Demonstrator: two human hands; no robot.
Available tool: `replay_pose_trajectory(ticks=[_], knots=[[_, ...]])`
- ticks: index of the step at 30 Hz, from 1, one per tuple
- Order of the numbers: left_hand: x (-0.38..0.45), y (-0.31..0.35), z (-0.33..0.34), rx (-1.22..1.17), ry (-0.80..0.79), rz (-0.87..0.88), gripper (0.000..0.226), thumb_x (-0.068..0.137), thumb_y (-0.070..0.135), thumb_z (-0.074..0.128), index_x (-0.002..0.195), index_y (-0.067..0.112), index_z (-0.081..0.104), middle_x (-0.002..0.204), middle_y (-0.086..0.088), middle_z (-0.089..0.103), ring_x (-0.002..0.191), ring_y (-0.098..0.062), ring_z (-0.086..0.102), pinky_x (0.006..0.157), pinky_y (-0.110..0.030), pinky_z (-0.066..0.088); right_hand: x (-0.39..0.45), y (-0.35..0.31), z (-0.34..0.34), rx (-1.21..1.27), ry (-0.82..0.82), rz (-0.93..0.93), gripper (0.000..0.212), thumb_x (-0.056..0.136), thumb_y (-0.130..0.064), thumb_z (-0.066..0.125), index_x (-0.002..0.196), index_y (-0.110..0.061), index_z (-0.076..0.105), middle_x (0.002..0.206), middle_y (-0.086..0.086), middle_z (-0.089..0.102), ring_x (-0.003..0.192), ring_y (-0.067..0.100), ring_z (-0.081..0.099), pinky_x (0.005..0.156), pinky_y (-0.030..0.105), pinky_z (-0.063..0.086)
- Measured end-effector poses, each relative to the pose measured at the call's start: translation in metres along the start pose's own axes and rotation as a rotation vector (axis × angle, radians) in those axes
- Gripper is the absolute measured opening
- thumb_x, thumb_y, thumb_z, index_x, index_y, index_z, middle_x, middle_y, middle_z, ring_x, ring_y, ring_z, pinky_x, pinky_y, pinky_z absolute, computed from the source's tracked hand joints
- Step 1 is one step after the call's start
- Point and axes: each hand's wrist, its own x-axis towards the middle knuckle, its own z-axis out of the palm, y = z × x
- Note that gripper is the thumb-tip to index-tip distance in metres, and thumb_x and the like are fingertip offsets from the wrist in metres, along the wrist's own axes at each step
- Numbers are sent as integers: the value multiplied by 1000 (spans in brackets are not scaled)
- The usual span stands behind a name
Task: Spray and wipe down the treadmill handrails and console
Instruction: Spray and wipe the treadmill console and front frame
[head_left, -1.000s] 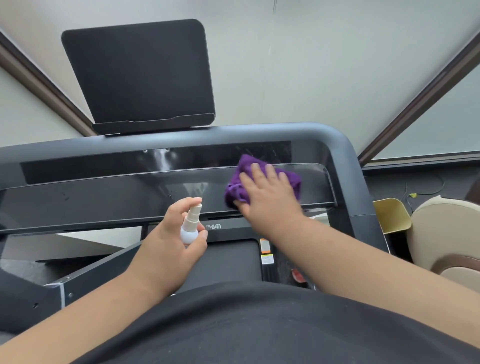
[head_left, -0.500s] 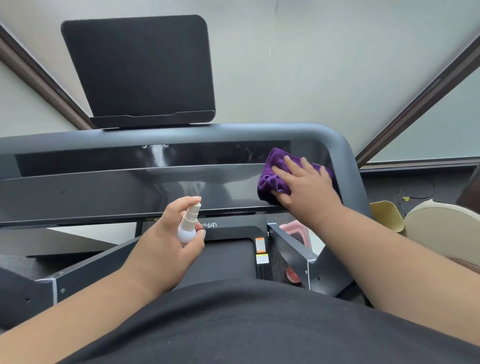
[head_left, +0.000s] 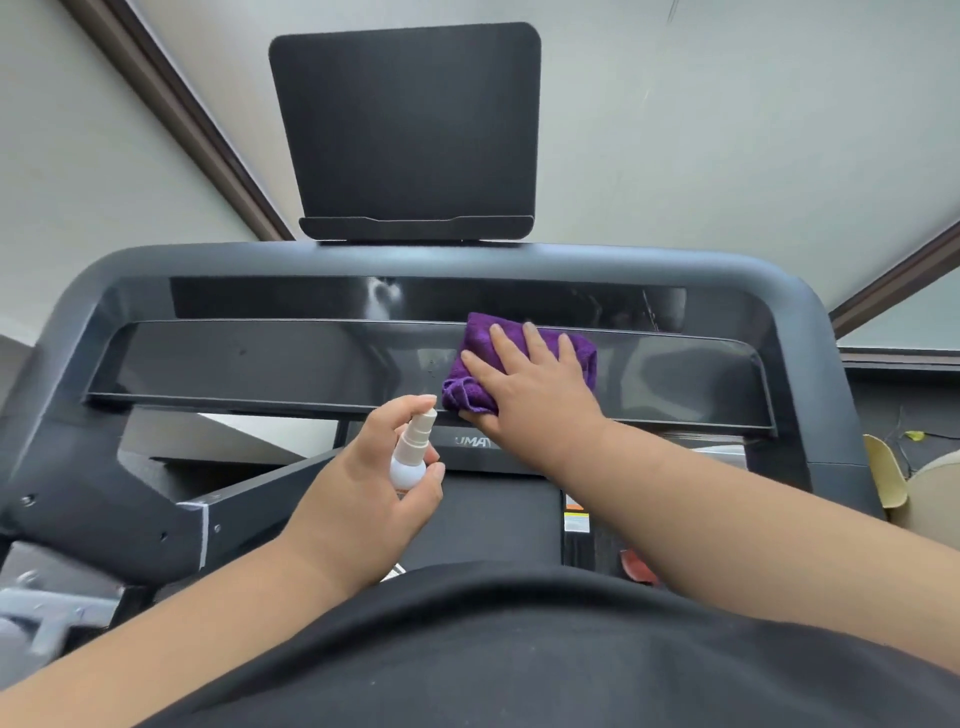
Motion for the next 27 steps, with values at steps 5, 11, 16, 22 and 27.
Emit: replay_pose_trajectory(ticks=[5,11,16,22,27], knots=[[-12,-16,-16,-4,53,-38,68,83,27,63,127,67,30,97,19,62,75,-16,63,71,-18,49,32,-44,3,-10,-4,-70,72,92,-74,28,154,-39,16,165,6,13,148,43,10,114,66,11],[-13,-34,-34,-20,72,-44,67,83,29,63,128,67,30,97,20,61,83,-17,67,76,-30,53,63,-75,-1,-30,-48,-126,71,93,-70,29,155,-38,13,166,3,10,150,39,8,115,64,11],[-8,-57,-53,-53,77,3,68,84,29,64,129,67,31,103,21,61,84,-17,64,73,-25,51,46,-52,-5,14,-64,-82,67,94,-64,35,154,-41,17,165,-6,12,152,27,10,120,55,13],[-1,-96,-87,-76,76,49,64,84,34,60,132,63,30,99,18,62,77,-17,64,68,-22,51,27,-51,-7,193,15,151,50,98,-50,43,147,-43,38,160,-9,27,150,26,20,121,50,12],[4,-121,-115,-94,57,74,64,85,34,60,133,63,28,95,20,61,76,-13,64,70,-26,52,76,-122,-4,86,-19,72,54,97,-53,43,149,-48,28,164,-2,20,151,33,13,119,56,9]])
